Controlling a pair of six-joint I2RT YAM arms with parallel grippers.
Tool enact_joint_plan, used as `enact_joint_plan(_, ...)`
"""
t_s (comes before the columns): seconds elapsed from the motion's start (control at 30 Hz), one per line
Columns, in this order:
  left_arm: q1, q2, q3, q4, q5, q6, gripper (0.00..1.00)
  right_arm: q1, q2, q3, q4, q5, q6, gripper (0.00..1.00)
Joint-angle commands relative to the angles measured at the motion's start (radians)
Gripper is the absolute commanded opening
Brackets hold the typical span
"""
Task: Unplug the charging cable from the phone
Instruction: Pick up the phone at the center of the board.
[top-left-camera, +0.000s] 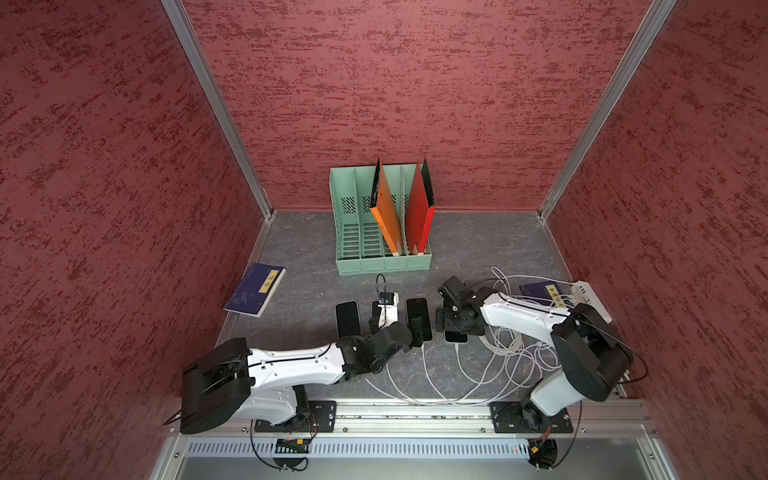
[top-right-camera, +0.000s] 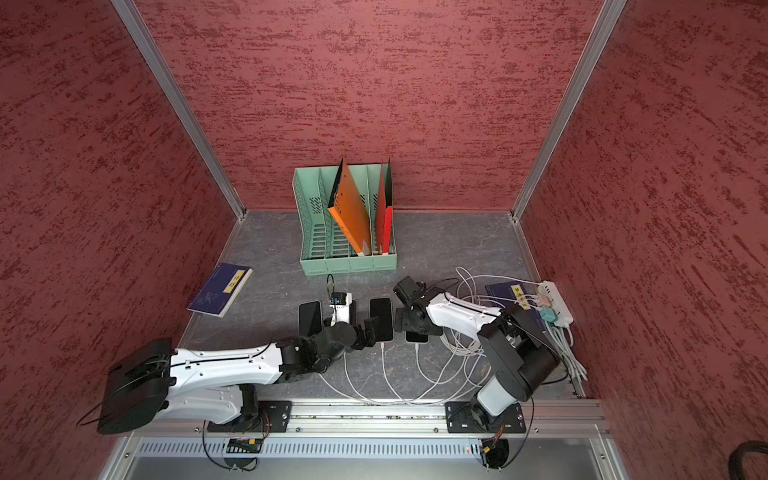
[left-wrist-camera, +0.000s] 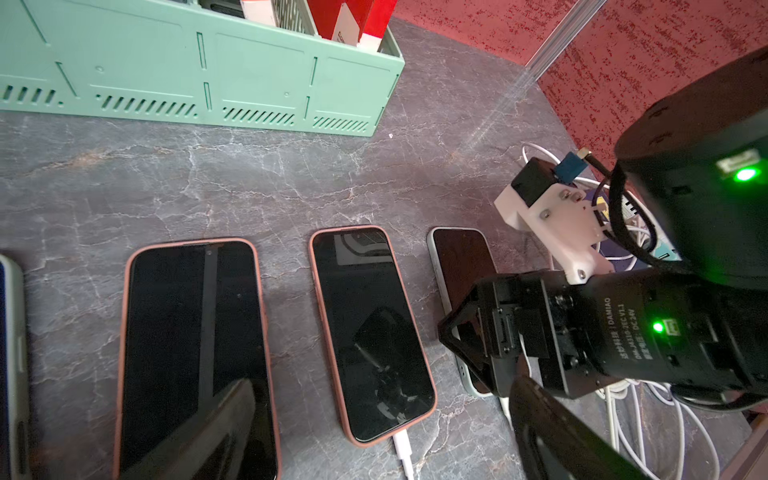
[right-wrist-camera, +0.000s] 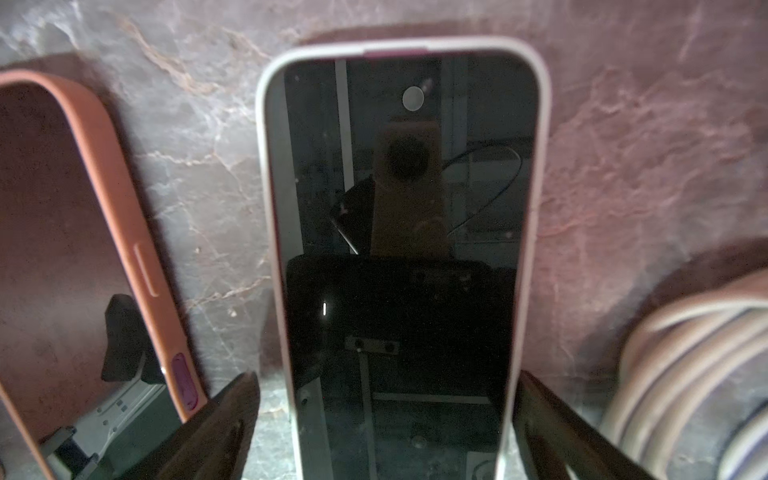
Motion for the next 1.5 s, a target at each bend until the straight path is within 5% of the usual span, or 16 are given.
enact_joint_plan(0.0, -0.006, 0.009, 0.012, 0.011, -0.018, -0.021, 1.0, -0.003, 0.01, -0.006, -0.017, -0.009, -0.009, 0.98)
enact_joint_plan(0.8, -0.001, -0.015, -0.016, 0.029, -0.017, -0.098, 1.0, -0.001, 0.047, 0.002, -0.056, 0.018, 0.031, 0.81)
enact_joint_plan(1.27, -0.001, 0.006, -0.036, 0.162, 0.05, -0.055, 1.0, -0.001, -0.242, -0.057, 0.02, 0.011, 0.042, 0.56)
enact_joint_plan(1.47, -0.021, 0.083, -0.042, 0.255, 0.065, -0.058, 0.93, -0.001, -0.347, -0.046, -0.005, 0.043, 0.037, 0.52)
